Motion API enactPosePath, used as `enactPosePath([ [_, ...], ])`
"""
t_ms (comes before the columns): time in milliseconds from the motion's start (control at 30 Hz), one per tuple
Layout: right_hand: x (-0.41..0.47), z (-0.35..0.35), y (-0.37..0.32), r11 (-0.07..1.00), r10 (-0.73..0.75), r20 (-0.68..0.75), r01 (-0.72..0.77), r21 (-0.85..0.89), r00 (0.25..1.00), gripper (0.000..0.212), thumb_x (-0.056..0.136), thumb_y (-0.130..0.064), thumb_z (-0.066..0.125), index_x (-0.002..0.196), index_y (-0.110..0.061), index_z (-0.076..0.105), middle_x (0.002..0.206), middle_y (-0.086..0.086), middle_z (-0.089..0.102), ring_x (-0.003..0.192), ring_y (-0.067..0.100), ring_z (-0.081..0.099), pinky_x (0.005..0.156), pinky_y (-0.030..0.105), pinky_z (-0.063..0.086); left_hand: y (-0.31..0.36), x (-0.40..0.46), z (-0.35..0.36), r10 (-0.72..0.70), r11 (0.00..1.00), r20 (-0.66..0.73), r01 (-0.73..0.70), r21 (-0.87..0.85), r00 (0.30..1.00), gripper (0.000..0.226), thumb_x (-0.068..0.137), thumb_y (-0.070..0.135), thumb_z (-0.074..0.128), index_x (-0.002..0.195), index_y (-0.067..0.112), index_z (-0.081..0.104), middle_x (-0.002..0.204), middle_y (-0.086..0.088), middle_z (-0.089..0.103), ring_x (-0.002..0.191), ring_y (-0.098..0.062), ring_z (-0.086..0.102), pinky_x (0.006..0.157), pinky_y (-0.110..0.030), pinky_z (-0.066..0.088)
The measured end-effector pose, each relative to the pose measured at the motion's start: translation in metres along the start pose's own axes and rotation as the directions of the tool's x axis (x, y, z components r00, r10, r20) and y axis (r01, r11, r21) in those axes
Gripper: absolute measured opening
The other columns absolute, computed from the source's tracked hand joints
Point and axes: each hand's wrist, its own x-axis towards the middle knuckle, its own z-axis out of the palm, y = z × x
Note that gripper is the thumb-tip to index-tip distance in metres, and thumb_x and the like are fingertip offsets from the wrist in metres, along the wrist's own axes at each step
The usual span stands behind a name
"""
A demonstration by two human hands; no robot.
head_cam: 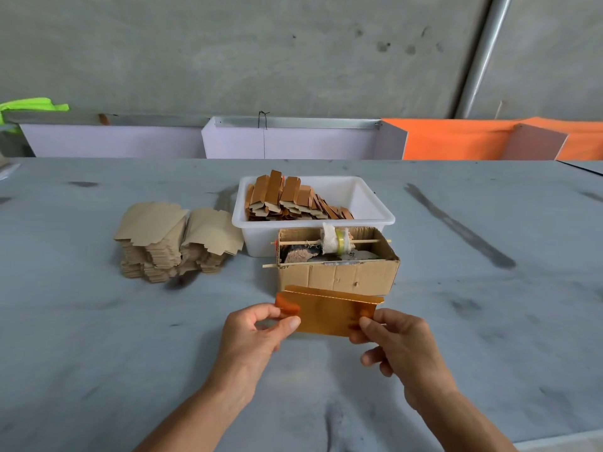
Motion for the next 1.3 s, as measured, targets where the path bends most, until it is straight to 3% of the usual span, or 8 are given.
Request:
enactPosePath([
  [133,0.000,-0.001,0.001,1.000,0.016,0.000,-0.016,0.021,1.000,0.015,0.093,-0.010,0.056,0.083,-0.004,0.066,0.071,0.008,0.072,0.045,0.019,0.061,0.038,0.021,0.037,-0.003,0.002,0.002,-0.044,0.999,-0.035,0.045,0.029,0.998,0.012,0.077,0.011,0.074,0.069,0.017,0.069,0.042,0.015,0.048,0.036,-0.001,0.037,0.041,-0.013,0.030],
  [200,0.000,-0.002,0.001,1.000,0.023,0.004,-0.023,0.019,1.000,0.015,0.093,-0.010,0.056,0.084,-0.004,0.066,0.071,0.008,0.072,0.046,0.021,0.063,0.038,0.021,0.038,-0.003,0.002,0.001,-0.112,0.994,0.000,0.112,0.017,0.994,0.006,0.080,0.011,0.072,0.080,0.015,0.068,0.042,0.012,0.049,0.033,-0.002,0.037,0.034,-0.013,0.028],
  [300,-0.001,-0.002,0.001,0.999,0.037,0.024,-0.037,0.002,0.999,0.015,0.093,-0.011,0.057,0.085,-0.004,0.066,0.071,0.008,0.072,0.047,0.022,0.063,0.037,0.021,0.039,0.001,0.002,0.000,-0.247,0.966,0.090,0.253,-0.063,0.965,0.016,0.080,0.012,0.072,0.093,0.014,0.063,0.047,0.002,0.057,0.034,-0.010,0.044,0.033,-0.016,0.029],
  [467,-0.001,-0.002,-0.001,0.995,0.074,0.060,-0.078,0.063,0.995,0.011,0.090,-0.010,0.061,0.085,-0.002,0.066,0.073,0.008,0.073,0.046,0.017,0.062,0.038,0.018,0.037,0.004,0.003,0.002,-0.349,0.913,0.161,0.374,-0.163,0.923,0.007,0.080,0.011,0.071,0.085,0.009,0.067,0.063,-0.007,0.069,0.040,-0.011,0.054,0.035,-0.017,0.038],
  [633,0.000,-0.002,-0.002,0.986,0.110,0.115,-0.123,0.116,0.987,0.014,0.095,-0.013,0.054,0.091,-0.006,0.065,0.076,0.011,0.073,0.048,0.016,0.062,0.041,0.020,0.041,0.002,0.001,0.005,-0.308,0.917,0.127,0.330,-0.223,0.943,0.005,0.081,0.009,0.069,0.081,0.005,0.066,0.064,-0.008,0.069,0.044,-0.009,0.056,0.040,-0.018,0.044],
  [900,0.002,0.002,-0.006,0.943,0.190,0.171,-0.228,0.244,0.967,0.012,0.092,-0.006,0.056,0.082,-0.003,0.063,0.077,0.016,0.072,0.053,0.015,0.064,0.045,0.022,0.047,0.002,-0.001,0.010,-0.246,0.936,0.026,0.244,-0.253,0.969,0.016,0.083,0.006,0.066,0.068,0.005,0.062,0.051,-0.003,0.060,0.041,-0.007,0.052,0.041,-0.017,0.045],
  [1067,0.001,0.009,-0.005,0.922,0.178,0.130,-0.212,0.325,0.975,0.008,0.084,-0.001,0.064,0.076,-0.001,0.063,0.073,0.019,0.071,0.055,0.017,0.066,0.046,0.022,0.049,0.000,-0.004,0.013,-0.193,0.958,-0.071,0.172,-0.231,0.979,0.023,0.083,0.005,0.068,0.061,0.006,0.060,0.049,-0.002,0.058,0.041,-0.009,0.050,0.041,-0.019,0.044],
  [1300,0.000,0.018,-0.001,0.921,0.173,0.065,-0.185,0.342,0.983,0.011,0.081,-0.003,0.069,0.074,-0.006,0.061,0.068,0.013,0.071,0.055,0.012,0.065,0.046,0.022,0.048,0.000,-0.008,0.016,-0.032,0.990,-0.122,0.015,-0.137,0.992,0.016,0.084,0.008,0.067,0.068,0.008,0.063,0.053,0.002,0.063,0.047,-0.005,0.055,0.044,-0.015,0.044],
])
